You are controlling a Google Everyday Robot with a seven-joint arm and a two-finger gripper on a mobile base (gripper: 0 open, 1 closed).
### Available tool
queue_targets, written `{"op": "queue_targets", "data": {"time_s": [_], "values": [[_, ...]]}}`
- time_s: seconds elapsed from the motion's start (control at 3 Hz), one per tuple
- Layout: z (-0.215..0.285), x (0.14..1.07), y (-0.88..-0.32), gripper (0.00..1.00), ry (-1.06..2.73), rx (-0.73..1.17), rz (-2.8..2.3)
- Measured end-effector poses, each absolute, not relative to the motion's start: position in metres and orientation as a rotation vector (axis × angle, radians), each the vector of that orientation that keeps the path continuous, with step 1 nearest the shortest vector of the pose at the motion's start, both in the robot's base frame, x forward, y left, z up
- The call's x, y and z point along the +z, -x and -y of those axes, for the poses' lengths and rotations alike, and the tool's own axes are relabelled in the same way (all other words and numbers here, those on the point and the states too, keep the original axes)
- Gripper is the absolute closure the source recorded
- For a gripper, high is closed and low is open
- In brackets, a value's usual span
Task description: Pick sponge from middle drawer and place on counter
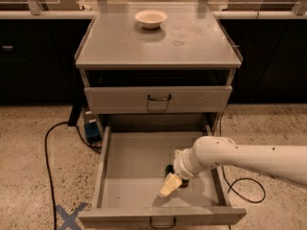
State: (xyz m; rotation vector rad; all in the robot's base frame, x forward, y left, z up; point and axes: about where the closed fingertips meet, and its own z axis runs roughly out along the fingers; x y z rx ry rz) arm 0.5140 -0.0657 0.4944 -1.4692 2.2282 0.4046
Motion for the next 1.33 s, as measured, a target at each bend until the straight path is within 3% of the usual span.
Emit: {"op": "queue_targets", "data": {"time_s": [0.67,1.33], "values": [[0.089,0.447,-0.553,0.0,1.369,0.452,-2.288],[0.107,0.413,-0.554,0.0,1.384,0.481,-2.339]]}}
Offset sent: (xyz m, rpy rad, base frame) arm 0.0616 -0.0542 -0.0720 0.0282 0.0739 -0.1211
